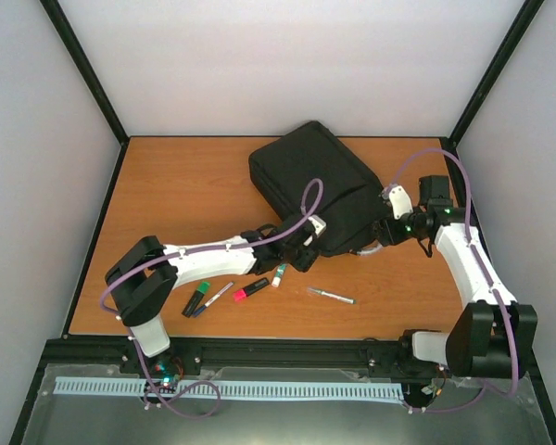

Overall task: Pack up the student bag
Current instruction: Zip the student bag at the center of the board.

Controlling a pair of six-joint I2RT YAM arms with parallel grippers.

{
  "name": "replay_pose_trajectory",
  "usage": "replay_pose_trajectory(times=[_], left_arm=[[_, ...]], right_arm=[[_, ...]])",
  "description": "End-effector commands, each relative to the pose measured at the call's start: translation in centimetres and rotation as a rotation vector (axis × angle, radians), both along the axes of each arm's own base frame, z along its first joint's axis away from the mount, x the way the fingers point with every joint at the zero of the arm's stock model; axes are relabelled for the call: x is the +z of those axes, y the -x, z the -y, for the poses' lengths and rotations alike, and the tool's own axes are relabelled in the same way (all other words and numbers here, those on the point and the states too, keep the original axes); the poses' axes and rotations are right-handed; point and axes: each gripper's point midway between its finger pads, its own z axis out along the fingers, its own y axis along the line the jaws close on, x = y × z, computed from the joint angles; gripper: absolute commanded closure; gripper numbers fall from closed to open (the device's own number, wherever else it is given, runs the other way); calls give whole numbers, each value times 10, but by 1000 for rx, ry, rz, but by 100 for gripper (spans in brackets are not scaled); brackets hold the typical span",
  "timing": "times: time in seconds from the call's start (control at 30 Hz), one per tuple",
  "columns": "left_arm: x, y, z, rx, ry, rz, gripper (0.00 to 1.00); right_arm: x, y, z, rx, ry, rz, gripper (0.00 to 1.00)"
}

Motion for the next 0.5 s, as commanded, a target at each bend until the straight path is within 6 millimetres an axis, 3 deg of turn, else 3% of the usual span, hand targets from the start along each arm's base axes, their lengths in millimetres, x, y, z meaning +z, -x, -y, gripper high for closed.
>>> replay_pose_trajectory(times=[0.0,0.23,0.47], left_arm=[[17,2,19,-204,-86,170,31],[18,26,55,-468,-164,249,34],[8,24,72,-537,-232,267,36]], right_arm=[[5,9,-2,9,-30,37,29],[2,4,7,-46,-84,27,30],[2,4,29,-122,-99,25,30]])
